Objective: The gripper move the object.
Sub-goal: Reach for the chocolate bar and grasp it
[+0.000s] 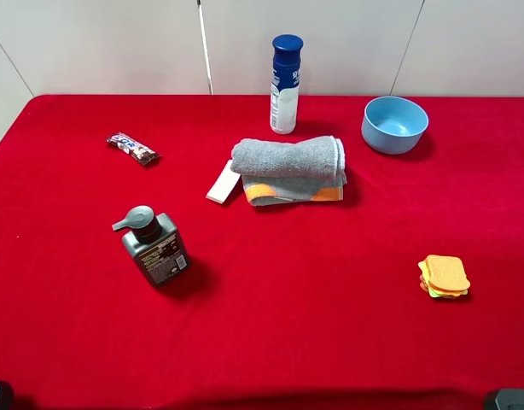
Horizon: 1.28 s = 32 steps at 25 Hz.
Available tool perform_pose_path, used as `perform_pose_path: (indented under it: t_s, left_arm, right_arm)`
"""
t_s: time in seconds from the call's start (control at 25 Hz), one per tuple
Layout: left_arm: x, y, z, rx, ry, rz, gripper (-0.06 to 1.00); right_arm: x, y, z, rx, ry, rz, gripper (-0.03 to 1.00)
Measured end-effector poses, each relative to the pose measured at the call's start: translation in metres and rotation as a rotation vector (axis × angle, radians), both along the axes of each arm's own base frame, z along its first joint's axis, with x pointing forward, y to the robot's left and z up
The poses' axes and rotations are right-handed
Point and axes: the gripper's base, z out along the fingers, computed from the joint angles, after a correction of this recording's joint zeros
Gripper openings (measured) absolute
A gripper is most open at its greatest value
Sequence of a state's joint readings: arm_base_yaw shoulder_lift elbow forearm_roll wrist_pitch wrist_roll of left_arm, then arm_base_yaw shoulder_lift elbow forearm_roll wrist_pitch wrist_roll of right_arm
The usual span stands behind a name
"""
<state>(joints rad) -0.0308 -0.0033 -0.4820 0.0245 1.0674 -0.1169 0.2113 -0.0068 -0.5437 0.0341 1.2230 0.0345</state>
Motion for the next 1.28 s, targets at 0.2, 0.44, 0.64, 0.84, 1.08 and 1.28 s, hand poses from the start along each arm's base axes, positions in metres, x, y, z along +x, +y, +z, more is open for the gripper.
perform_pose_path:
  t_s: [0.2,0.44,0.64,0.84,1.08,1.28]
  left_arm:
    - [0.0,0.0,0.0,0.0,0.0,0.0,0.99]
    - [0.0,0.0,0.0,0.001,0.0,0.0,0.99]
    - [0.0,-0.0003,0.0,0.005,0.0,-0.007,0.99]
    - [0.0,-0.0003,0.0,0.006,0.0,-0.008,0.99]
    - [0.0,-0.0003,0.0001,0.006,-0.001,-0.008,0.99]
    - [-0.0002,-0.0001,0.0042,0.008,-0.028,-0.008,0.99]
  right_arm:
    - [0.0,0.0,0.0,0.0,0.0,0.0,0.69]
    - [0.0,0.0,0.0,0.0,0.0,0.0,0.69]
    - [0.0,0.0,0.0,0.0,0.0,0.0,0.69]
    - [0.0,0.0,0.0,0.0,0.0,0.0,0.69]
    - [0.0,0.0,0.0,0.0,0.0,0.0,0.69]
    - [0.0,0.0001,0.0,0.001,0.0,0.001,0.69]
